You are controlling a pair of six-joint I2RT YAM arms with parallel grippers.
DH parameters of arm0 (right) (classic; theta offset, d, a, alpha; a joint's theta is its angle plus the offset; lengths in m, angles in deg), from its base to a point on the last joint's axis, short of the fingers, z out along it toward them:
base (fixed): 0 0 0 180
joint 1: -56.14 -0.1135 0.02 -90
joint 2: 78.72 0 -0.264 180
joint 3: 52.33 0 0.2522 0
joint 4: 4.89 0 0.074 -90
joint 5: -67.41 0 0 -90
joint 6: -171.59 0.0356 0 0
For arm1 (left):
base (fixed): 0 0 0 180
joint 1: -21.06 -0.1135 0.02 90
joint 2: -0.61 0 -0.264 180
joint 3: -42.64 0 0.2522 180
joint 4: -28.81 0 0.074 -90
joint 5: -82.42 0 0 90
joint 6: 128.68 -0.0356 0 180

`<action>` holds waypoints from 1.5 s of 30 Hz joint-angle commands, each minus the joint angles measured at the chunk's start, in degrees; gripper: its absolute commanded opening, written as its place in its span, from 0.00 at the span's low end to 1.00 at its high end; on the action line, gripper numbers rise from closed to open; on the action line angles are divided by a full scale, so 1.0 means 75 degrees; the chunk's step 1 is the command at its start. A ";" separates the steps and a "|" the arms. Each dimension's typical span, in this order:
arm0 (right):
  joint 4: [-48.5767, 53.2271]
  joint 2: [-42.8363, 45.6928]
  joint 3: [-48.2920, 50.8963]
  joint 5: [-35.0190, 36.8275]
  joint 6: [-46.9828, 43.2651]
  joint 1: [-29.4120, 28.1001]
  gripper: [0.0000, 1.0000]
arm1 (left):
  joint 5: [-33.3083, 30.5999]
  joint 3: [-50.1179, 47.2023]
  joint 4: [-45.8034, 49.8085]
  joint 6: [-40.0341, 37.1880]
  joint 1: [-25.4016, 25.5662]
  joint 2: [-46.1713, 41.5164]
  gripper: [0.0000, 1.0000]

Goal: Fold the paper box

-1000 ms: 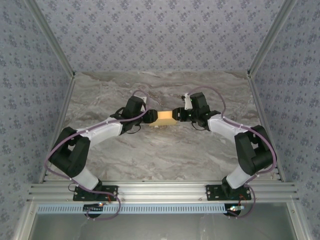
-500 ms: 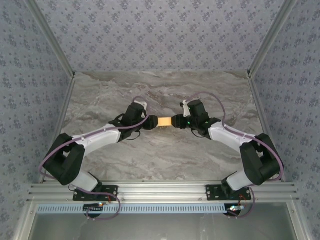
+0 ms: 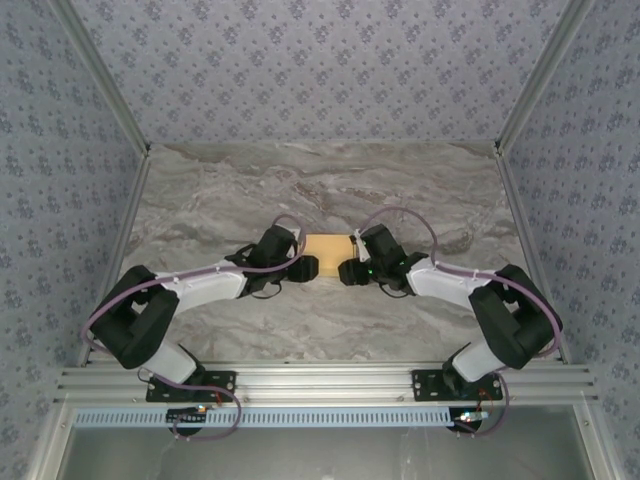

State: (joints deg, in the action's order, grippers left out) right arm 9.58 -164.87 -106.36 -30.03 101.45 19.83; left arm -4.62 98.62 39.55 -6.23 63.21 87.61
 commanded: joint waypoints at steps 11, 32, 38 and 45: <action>-0.0311 0.0103 -0.0305 -0.0682 0.0537 0.0703 0.66 | 0.0546 0.0169 -0.0173 -0.0018 -0.0683 -0.0139 0.67; -0.1257 -0.2092 -0.1839 -0.1117 0.1173 0.0936 0.55 | 0.1101 0.1606 -0.0637 0.0179 -0.1635 0.1879 0.59; -0.0888 -0.2113 -0.2268 -0.0955 0.0827 0.1160 0.63 | 0.0855 0.1996 -0.0279 -0.0138 -0.1957 0.2020 0.64; 0.0329 -0.0705 -0.2236 0.0334 -0.0282 0.1247 0.82 | 0.0104 0.1877 0.0133 -0.0725 -0.2037 0.1192 0.66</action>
State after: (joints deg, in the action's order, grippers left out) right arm 6.85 -176.39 -122.03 -33.40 104.42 29.07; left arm -0.38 112.50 38.72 -8.31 48.11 101.68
